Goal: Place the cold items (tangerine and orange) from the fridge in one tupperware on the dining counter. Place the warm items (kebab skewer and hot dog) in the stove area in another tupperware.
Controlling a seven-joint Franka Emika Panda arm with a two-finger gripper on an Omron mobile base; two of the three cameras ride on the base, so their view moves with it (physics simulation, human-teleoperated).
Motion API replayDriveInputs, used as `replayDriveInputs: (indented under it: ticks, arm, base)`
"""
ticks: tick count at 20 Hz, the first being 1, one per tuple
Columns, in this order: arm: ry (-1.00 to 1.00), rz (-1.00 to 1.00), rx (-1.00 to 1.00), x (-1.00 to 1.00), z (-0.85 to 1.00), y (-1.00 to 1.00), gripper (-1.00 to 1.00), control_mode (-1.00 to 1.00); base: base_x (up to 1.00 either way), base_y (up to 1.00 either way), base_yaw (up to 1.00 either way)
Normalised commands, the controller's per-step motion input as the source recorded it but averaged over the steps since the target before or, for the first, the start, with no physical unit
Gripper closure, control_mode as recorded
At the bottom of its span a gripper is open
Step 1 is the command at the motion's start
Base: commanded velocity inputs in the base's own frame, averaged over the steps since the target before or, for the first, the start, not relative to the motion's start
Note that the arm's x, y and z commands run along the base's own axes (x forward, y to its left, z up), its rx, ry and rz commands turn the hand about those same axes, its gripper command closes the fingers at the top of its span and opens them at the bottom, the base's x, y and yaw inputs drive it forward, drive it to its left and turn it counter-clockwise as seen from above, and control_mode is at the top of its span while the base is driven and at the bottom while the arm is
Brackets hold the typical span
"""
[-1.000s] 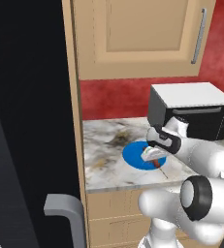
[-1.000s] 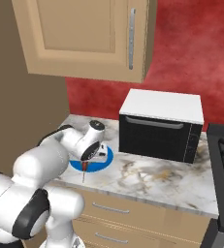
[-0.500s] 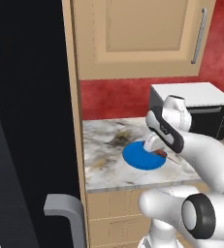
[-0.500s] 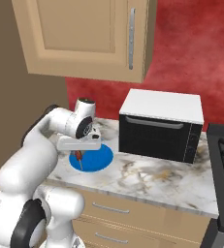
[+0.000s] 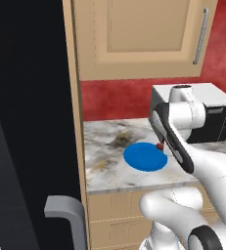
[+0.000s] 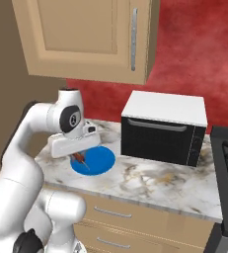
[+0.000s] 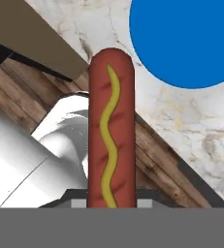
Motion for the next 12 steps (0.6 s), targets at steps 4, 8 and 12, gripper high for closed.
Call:
replayDriveInputs:
  ticks: [4, 8, 12]
  arm:
    - [-0.55, 0.07, 0.17, -1.00, 0.16, -0.34, 1.00, -1.00]
    - [-0.59, 0.11, 0.11, -1.00, 0.44, -0.15, 1.00, -1.00]
    - [-0.15, 0.27, -0.06, -0.92, 0.74, 0.08, 1.00, -1.00]
  base:
    - [0.00, 0.00, 0.00]
    - [0.00, 0.00, 0.00]
    - [0.00, 0.00, 0.00]
